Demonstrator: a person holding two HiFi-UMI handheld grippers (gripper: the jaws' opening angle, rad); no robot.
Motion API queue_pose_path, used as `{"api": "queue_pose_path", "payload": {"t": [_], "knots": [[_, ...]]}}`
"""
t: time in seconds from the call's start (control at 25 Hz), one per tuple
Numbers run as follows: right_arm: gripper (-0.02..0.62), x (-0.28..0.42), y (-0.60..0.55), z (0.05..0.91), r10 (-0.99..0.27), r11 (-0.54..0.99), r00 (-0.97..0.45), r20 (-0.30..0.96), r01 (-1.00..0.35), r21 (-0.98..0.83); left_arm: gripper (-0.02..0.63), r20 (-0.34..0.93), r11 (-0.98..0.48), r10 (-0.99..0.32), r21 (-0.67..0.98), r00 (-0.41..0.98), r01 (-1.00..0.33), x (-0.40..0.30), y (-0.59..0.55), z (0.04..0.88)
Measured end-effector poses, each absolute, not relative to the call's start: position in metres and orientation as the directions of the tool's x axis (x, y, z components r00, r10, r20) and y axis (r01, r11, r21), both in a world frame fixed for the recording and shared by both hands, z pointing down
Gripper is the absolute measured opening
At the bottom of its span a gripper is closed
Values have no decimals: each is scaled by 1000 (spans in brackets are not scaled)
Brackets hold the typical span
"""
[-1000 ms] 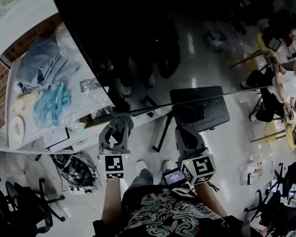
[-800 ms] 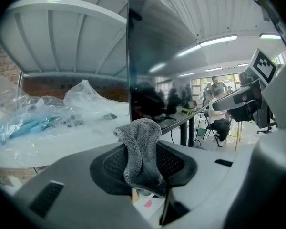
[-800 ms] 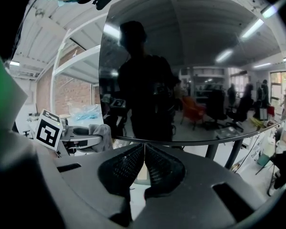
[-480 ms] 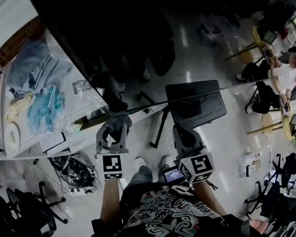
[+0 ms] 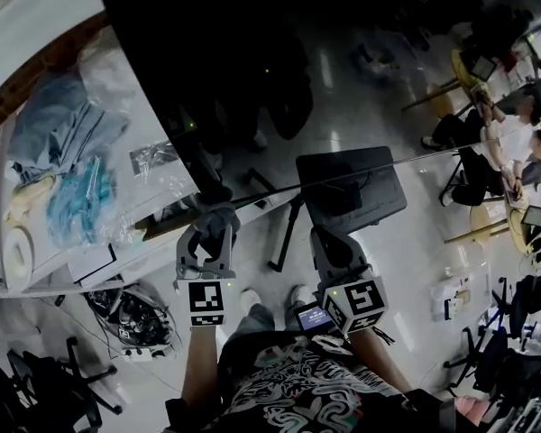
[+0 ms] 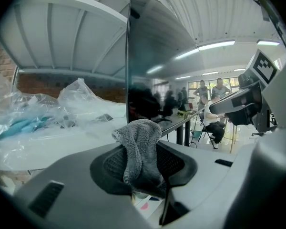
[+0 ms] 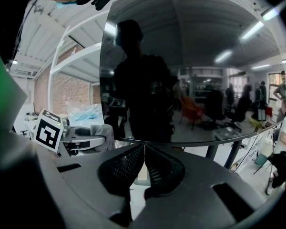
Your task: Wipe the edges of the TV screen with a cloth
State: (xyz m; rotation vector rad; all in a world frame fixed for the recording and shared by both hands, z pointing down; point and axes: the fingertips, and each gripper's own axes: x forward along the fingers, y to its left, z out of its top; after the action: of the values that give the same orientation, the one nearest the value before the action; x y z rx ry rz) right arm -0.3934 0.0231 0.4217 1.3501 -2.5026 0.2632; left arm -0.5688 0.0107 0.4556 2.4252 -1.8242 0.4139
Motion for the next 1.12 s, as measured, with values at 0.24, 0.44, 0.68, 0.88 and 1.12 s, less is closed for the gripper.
{"api": "queue_pose_path", "payload": {"t": [0.24,0.44,0.68,0.88,1.12], "knots": [[29,-387,22,420,-808,512,-494,321,-859,-35,150,273,-318,-921,-110,279,-942,-568,11,454],[29,-383,23,426,-816,487,-477,327,-872,-57,150,281,-331,-915,-113,289,-937,-568,10,456],[29,-384,25,430,-817,477,-472,330,-876,-71,149,287,-334,-912,-103,294,-937,-568,10,456],[29,-386,23,431,-810,484,-480,336,-872,-76,149,291,-336,-910,-101,295,-936,-567,9,456],[29,-381,24,435,-813,476,-474,338,-875,-84,141,288,-340,-907,-76,306,-937,-559,9,456]]}}
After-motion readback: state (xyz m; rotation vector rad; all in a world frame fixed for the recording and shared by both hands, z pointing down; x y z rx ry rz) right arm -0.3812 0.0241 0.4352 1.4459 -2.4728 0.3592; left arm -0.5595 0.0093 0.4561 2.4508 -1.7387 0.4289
